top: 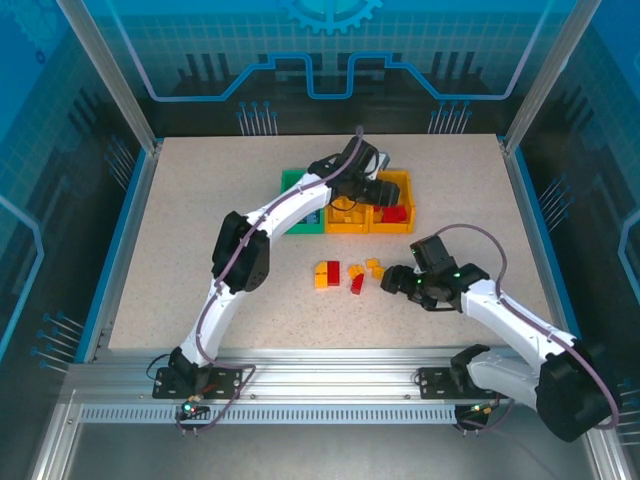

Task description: Sort the legos into containers by color

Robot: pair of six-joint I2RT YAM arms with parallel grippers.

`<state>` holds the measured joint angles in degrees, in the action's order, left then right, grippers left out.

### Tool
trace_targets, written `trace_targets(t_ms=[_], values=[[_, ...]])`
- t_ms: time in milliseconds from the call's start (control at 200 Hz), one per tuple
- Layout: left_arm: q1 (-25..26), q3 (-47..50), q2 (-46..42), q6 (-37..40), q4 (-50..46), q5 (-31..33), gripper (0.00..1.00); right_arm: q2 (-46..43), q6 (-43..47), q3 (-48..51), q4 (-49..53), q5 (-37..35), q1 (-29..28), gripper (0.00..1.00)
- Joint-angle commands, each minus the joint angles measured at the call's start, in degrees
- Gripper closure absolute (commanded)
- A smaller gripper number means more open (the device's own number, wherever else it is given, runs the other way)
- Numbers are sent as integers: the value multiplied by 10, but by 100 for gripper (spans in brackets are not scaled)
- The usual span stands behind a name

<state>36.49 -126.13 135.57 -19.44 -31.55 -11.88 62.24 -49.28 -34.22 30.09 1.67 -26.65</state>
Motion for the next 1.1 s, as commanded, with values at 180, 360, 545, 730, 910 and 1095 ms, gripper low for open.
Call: trace_targets(t_ms=[180, 360, 545, 730, 910, 1095], values=[[-5, 137, -163, -36, 84, 37, 1, 118, -40, -92, -21, -47, -106, 22], [-25, 263, -249, -57, 98, 52, 1, 221, -48, -159, -5, -58, -151, 23], [-48, 395, -325, -61, 118, 68, 1, 303, -56, -226, 33, -78, -167, 27], [-65, 480, -380, -60, 120, 87, 1, 354, -49, -265, 69, -96, -167, 40], [-76, 526, -414, -60, 121, 97, 1, 391, -39, -299, 112, -112, -169, 60], [-79, 561, -430, -62, 119, 105, 1, 359, -26, -319, 129, -114, -174, 75]])
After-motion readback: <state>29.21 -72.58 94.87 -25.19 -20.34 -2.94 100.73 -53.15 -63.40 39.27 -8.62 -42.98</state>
